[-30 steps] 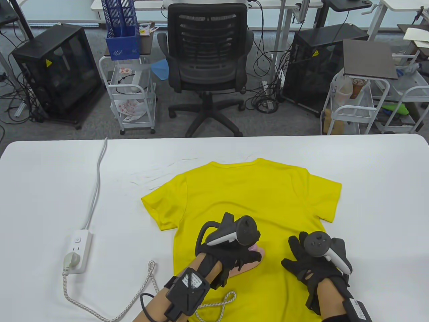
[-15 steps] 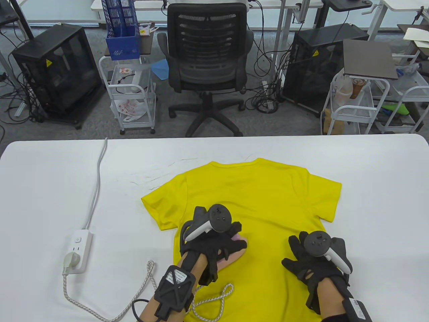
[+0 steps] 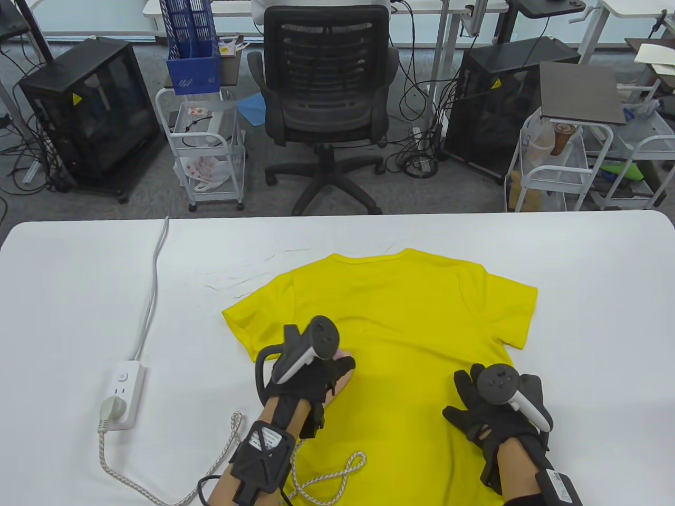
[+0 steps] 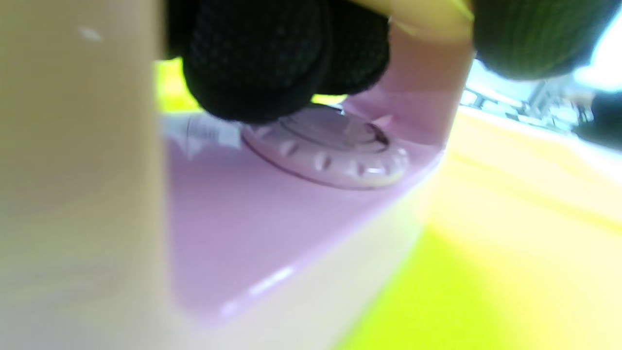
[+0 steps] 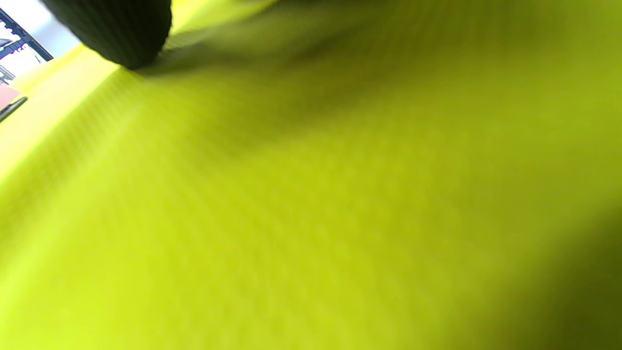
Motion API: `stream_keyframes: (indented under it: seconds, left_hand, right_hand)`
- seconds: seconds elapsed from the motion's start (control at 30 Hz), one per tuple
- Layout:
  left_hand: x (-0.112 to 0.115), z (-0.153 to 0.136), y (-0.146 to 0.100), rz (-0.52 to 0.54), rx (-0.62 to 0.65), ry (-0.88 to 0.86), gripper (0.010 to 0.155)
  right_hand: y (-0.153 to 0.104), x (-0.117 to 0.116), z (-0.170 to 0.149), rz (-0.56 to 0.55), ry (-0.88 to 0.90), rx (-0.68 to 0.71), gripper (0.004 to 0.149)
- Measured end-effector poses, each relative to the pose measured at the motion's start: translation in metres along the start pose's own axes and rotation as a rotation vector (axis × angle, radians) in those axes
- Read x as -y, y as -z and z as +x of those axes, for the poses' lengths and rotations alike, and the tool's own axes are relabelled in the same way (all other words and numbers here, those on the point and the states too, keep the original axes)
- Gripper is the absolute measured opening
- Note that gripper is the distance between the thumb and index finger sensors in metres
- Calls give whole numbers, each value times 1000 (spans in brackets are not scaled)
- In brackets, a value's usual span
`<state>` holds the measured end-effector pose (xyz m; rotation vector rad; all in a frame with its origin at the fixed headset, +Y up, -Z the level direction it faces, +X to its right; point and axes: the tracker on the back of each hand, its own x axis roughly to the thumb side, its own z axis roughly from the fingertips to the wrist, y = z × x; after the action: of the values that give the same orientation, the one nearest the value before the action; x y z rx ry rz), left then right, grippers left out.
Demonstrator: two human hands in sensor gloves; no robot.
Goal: Iron t-shirt with electric iron on table
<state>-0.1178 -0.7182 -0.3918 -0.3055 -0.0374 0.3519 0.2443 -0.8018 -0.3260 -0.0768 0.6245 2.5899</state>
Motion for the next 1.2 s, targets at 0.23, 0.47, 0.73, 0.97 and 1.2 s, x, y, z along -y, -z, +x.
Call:
stream_keyframes:
  seconds: [0.23, 0.47, 0.73, 0.97, 1.2]
  left_hand:
    - [33, 55, -16, -273, 338, 6, 74]
    - [57, 111, -49, -264, 553, 244, 75]
    - [3, 14, -4, -5, 4, 155, 76]
    - [4, 1, -1, -135, 87, -37, 73]
    - [51, 89, -33, -335, 464, 86, 73]
  right_hand:
    - [0, 0, 0, -1, 6, 0, 78]
    - [0, 0, -1, 1, 11, 3, 78]
    - [0, 0, -1, 3, 8, 7, 78]
    - [0, 0, -1, 6, 11, 5, 78]
    - [0, 0, -2, 5, 16, 7, 78]
